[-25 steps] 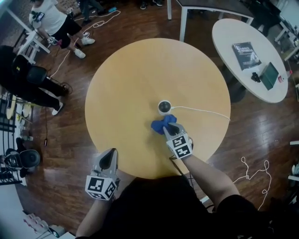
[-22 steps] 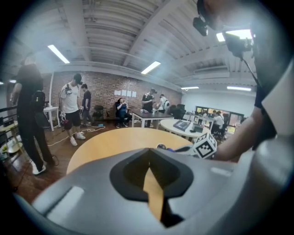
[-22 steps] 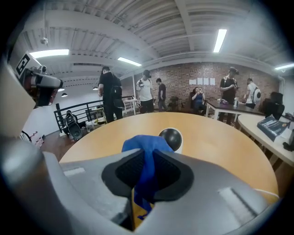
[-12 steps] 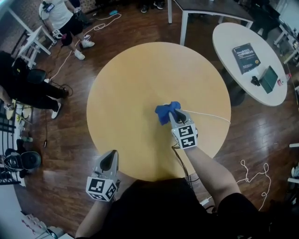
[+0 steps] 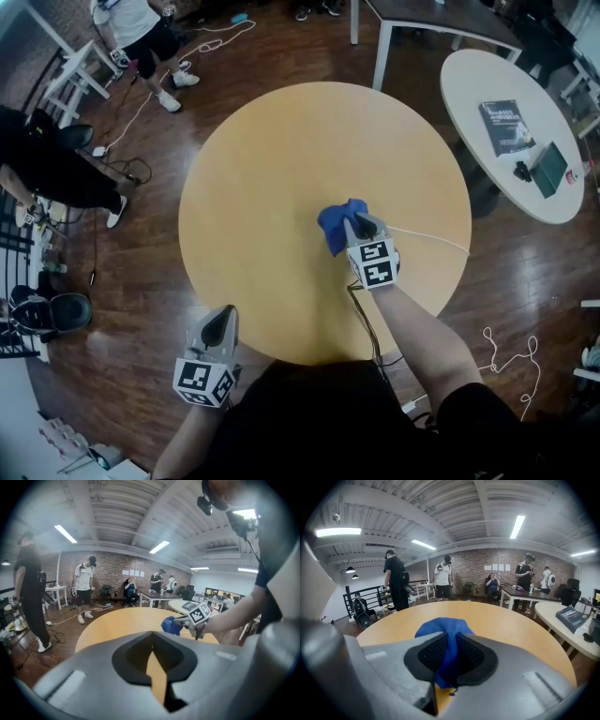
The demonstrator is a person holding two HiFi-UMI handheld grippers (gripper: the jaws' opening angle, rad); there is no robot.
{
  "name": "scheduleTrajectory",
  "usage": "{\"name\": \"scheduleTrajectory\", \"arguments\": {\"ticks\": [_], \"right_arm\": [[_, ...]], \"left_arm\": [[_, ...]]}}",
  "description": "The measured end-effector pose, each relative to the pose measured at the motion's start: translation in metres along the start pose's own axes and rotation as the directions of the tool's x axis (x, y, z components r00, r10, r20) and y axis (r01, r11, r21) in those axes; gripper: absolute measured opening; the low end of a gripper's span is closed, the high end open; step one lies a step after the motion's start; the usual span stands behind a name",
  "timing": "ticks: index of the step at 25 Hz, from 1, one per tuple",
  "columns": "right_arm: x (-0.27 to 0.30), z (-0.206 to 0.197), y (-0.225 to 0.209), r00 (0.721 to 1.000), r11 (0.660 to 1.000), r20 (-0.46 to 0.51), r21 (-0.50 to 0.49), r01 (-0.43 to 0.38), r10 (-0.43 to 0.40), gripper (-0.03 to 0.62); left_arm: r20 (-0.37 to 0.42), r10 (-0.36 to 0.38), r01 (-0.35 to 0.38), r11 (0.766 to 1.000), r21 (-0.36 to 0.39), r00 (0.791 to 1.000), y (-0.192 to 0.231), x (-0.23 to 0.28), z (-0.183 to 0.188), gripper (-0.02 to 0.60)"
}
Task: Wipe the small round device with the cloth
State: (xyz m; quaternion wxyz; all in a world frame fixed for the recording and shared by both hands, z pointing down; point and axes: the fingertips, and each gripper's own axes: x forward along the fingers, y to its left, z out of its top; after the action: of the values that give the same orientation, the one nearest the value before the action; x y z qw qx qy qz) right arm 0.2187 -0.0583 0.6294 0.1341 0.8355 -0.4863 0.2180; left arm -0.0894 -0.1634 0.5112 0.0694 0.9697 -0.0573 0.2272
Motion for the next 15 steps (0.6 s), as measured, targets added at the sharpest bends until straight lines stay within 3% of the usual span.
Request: {"name": "scheduleTrajectory", "arguments": {"ticks": [6,15], "right_arm": [[0.015,0.017,0.037,0.999,0.998,-0.004,-0.036,-0.053,0.053,0.057],[0.008,0.013,0.032,0.996,0.988,-0.046,-0.137,-0.076,0.071,0.055]], "left_arm": [[0.016,0.062,-0.062,0.998,-0.019,0.998,0.029,-0.026,0.007,0.003],[0.022,0.041,-0.040,0.998,-0.040,0.999,0.016,-0.009,0.000,0.003]]}}
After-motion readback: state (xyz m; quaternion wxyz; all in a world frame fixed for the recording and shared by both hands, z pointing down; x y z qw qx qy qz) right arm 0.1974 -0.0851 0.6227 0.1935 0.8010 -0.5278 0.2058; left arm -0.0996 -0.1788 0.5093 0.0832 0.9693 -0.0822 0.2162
